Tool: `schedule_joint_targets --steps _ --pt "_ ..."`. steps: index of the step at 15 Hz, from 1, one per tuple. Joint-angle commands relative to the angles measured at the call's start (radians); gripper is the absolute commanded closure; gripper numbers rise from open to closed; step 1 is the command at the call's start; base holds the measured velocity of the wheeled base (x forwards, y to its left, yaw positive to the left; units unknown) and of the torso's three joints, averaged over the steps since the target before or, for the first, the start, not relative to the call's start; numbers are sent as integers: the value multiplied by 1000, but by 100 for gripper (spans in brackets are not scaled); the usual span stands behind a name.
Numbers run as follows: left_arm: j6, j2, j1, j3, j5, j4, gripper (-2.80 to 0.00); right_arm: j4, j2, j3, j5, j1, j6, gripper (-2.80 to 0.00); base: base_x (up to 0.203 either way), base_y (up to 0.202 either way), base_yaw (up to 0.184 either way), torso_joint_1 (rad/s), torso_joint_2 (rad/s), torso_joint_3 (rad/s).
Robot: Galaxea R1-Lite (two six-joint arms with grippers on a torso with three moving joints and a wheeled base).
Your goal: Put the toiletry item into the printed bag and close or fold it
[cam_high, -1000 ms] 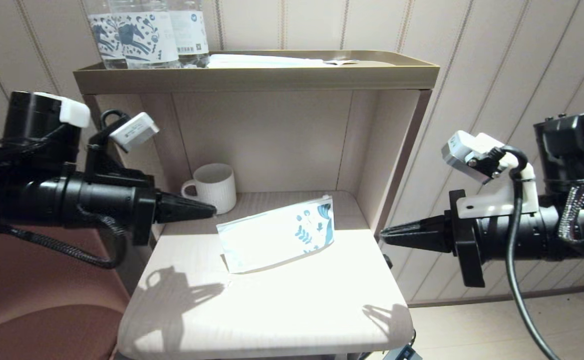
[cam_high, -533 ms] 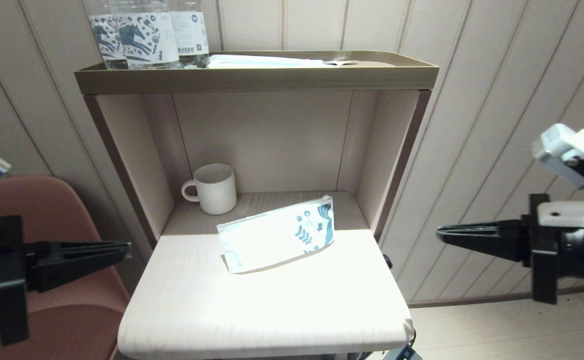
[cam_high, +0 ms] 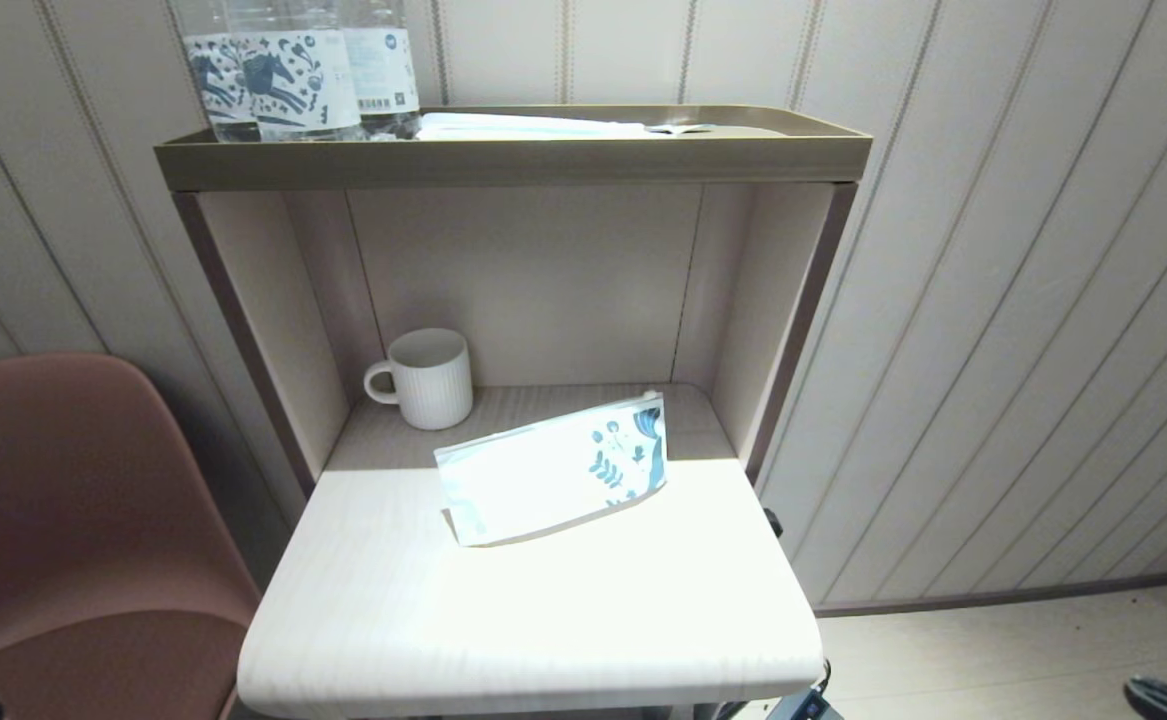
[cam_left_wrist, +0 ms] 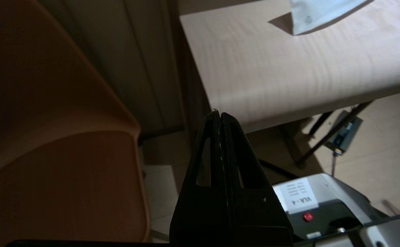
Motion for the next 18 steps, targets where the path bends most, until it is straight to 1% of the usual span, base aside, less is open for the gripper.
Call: schedule_joint_targets --steps 1,2,3,4,5,6,7,8,9,10,11,12,13,14,15,16,17,18 --pt "0 -157 0 76 67 -1 0 -1 -210 91 -5 -14 9 0 0 0 0 0 0 0" --pt "-3 -180 2 129 117 -8 0 -1 -287 127 -11 -19 15 0 0 0 0 0 0 0" --pt "-4 -179 5 193 172 -45 0 1 -375 164 -27 -27 18 0 0 0 0 0 0 0" --pt "-1 -179 7 248 221 -118 0 6 -448 195 -56 -32 20 0 0 0 0 0 0 0" --pt "7 -178 13 299 286 -210 0 11 -509 223 -104 -38 30 0 0 0 0 0 0 0" --pt "15 -178 38 334 349 -257 0 13 -543 243 -152 -42 74 0 0 0 0 0 0 0" --pt "14 -178 74 356 379 -271 0 12 -554 254 -168 -43 127 0 0 0 0 0 0 0" --pt "13 -178 124 380 403 -289 0 9 -554 270 -172 -44 138 0 0 0 0 0 0 0" --pt "15 -181 182 403 415 -333 0 -5 -554 291 -171 -43 137 0 0 0 0 0 0 0" --pt "34 -208 220 418 410 -364 0 -45 -554 298 -172 -44 134 0 0 0 0 0 0 0" --pt "67 -263 236 421 378 -367 0 -49 -554 299 -172 -44 133 0 0 0 0 0 0 0" --pt "103 -350 248 416 301 -334 0 -49 -554 299 -171 -44 133 0 0 0 0 0 0 0" --pt "139 -418 257 405 162 -268 0 -49 -554 299 -173 -44 136 0 0 0 0 0 0 0" --pt "172 -450 265 395 34 -210 0 -49 -554 299 -174 -44 138 0 0 0 0 0 0 0" --pt "193 -455 271 390 -46 -167 0 -49 -554 299 -175 -44 140 0 0 0 0 0 0 0" --pt "177 -455 273 398 -102 -163 0 -49 -554 299 -176 -45 142 0 0 0 0 0 0 0" --pt "119 -455 274 408 -88 -164 0 -49 -554 299 -178 -45 145 0 0 0 0 0 0 0" --pt "64 -455 274 413 -49 -168 0 -49 -554 299 -180 -45 147 0 0 0 0 0 0 0"
